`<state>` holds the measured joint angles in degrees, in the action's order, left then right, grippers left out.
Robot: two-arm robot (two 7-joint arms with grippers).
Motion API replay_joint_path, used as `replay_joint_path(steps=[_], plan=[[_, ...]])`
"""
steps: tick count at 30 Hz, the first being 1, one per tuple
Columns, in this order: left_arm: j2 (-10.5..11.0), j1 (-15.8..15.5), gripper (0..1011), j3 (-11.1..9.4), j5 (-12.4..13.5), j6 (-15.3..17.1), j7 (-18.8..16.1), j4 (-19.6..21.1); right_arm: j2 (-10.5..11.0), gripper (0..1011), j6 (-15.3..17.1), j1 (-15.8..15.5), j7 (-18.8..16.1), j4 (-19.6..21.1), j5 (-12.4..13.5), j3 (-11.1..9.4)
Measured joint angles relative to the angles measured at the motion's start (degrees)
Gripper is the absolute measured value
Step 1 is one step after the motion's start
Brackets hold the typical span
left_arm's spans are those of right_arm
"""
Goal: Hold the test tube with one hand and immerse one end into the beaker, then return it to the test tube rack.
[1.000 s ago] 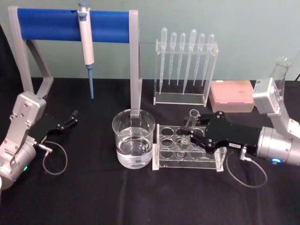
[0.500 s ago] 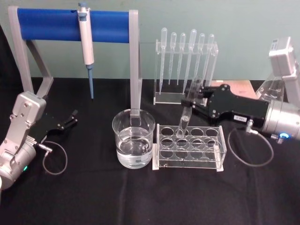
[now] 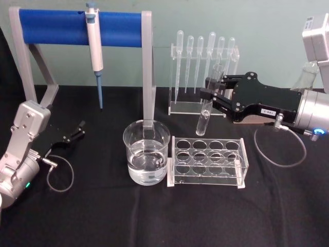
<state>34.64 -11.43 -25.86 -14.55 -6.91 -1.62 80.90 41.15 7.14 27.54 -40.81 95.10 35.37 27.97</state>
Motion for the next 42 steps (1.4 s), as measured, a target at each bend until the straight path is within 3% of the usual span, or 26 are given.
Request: replay_joint_path(steps=[42], plan=[[0.00, 0.00, 1000, 0.00, 0.00, 0.00, 0.00, 0.00, 0.19, 236, 0.10, 0.43, 0.33, -0.05, 0.32, 0.37]])
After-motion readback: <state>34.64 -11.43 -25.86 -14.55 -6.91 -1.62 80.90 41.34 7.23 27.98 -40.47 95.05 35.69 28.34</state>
